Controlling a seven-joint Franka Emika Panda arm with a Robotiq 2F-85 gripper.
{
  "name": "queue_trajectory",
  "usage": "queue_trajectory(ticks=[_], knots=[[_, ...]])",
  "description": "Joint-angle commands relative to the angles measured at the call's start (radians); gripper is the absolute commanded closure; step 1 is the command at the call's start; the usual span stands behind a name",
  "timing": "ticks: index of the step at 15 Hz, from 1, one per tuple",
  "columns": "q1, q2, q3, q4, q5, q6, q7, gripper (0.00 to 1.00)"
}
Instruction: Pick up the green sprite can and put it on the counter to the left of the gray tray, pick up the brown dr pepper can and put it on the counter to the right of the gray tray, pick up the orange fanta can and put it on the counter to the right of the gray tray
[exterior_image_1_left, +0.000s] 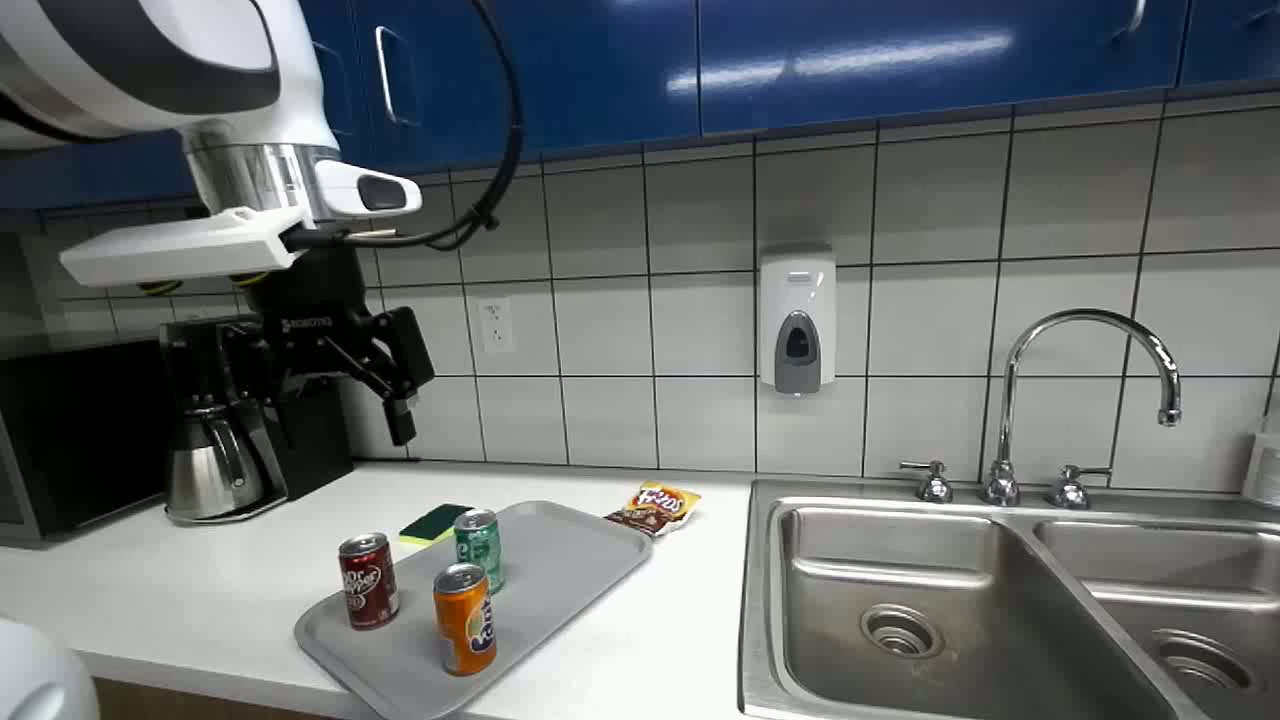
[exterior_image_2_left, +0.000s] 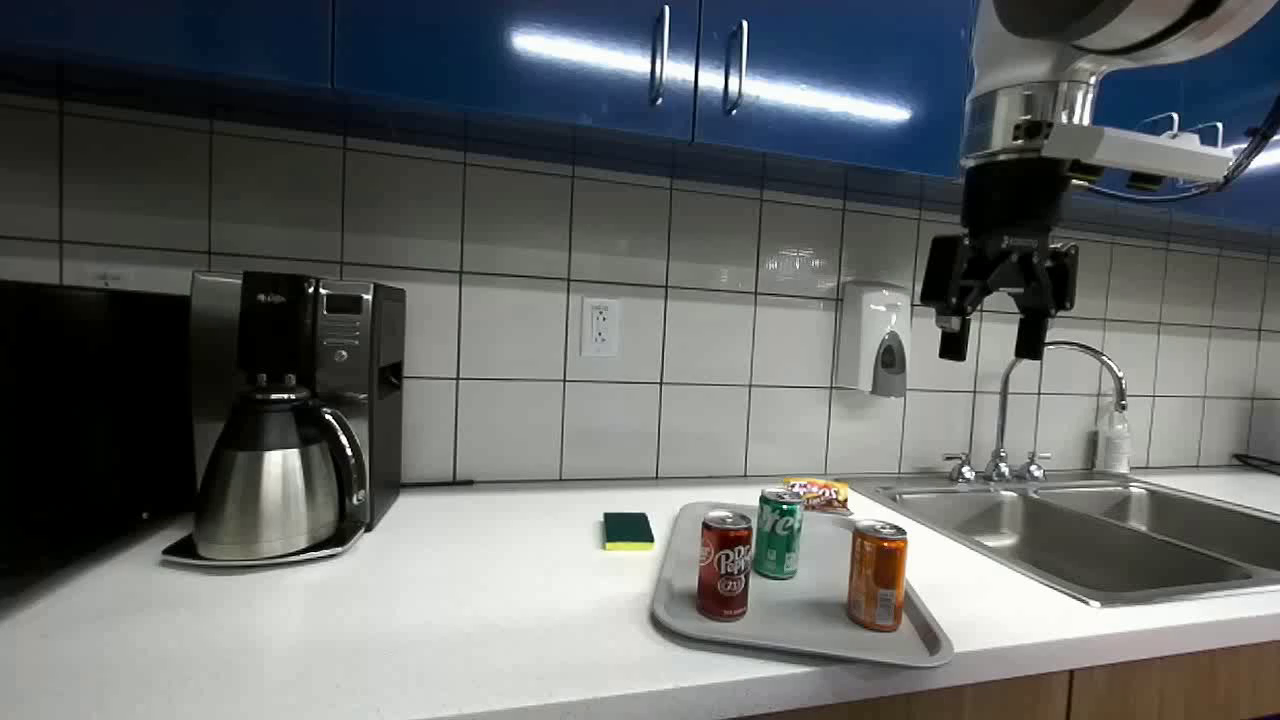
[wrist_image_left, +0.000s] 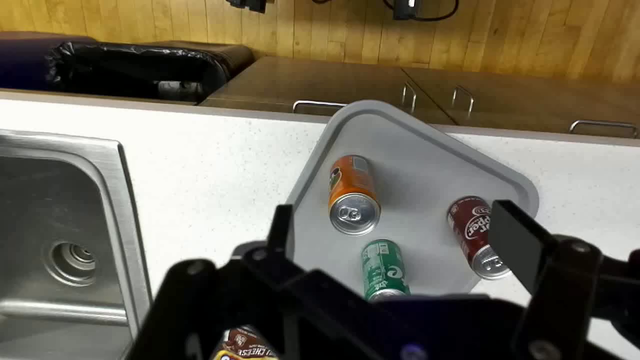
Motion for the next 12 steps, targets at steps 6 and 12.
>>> queue_trajectory(ticks=[6,12], knots=[[-0.001,0.003,0.000,0.003,0.000,-0.002,0.000,0.00],[0.012,0.029,0.009,-0.008,0.014,0.061,0.007,0.00]])
